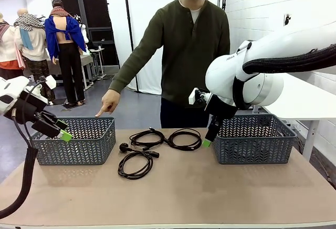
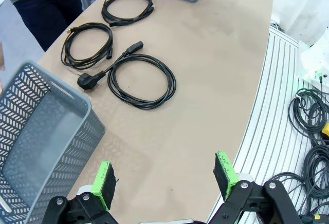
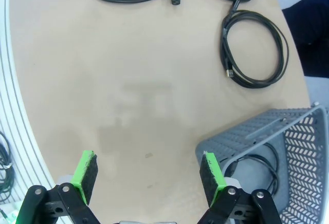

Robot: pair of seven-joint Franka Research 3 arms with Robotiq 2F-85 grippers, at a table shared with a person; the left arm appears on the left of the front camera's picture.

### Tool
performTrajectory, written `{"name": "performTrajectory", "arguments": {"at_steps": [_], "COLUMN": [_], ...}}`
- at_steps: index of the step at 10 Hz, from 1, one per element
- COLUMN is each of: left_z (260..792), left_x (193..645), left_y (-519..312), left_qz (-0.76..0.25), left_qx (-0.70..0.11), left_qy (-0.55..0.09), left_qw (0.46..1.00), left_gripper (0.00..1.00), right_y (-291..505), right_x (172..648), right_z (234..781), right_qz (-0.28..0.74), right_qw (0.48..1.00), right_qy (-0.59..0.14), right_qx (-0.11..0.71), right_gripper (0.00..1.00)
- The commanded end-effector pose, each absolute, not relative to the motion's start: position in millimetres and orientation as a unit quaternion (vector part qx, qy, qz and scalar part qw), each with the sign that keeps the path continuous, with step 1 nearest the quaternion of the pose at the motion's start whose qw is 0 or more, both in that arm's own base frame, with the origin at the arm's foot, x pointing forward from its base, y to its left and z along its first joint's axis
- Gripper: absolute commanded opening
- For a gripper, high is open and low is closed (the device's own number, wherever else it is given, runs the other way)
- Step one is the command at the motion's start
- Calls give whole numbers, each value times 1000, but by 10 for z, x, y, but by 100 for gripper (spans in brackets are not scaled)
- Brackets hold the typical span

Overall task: Organize the cables according to human instructions.
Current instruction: Pick up a bundle of cables and place it in the basket indicated by the human.

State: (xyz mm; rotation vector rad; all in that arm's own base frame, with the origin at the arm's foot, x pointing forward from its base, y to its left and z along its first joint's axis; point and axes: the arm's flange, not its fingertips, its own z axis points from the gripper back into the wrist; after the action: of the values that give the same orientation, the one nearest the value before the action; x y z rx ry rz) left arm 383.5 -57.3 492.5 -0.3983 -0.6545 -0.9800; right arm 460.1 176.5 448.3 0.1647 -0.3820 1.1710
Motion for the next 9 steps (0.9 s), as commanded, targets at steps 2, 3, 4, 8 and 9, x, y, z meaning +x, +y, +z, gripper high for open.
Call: {"name": "performTrajectory", "arguments": {"at_steps": [2, 3, 4, 8, 9], "left_z": [4917, 4917, 4917, 4923, 4925], "left_x": [3862, 3862, 3862, 3868, 3903], "left_y": [-552, -552, -552, -608, -663], "left_qz": [-466, -466, -466, -473, -489], "left_qx": [-194, -194, -194, -180, -171], "left_qy": [-312, -312, -312, -302, -301], "left_qw": [805, 805, 805, 808, 801], "left_gripper": [100, 100, 100, 100, 100], "right_y": [1774, 1774, 1774, 1774, 1774], "right_x": [4609, 4609, 4609, 4609, 4609], "right_z": [4503, 4503, 4503, 4503, 4503], "right_qz": [546, 546, 546, 546, 546], "right_qw": [815, 815, 815, 815, 815], "right_qy": [-180, -180, -180, -180, -180], "right_qx": [75, 75, 75, 75, 75], "right_gripper": [100, 100, 100, 100, 100]}}
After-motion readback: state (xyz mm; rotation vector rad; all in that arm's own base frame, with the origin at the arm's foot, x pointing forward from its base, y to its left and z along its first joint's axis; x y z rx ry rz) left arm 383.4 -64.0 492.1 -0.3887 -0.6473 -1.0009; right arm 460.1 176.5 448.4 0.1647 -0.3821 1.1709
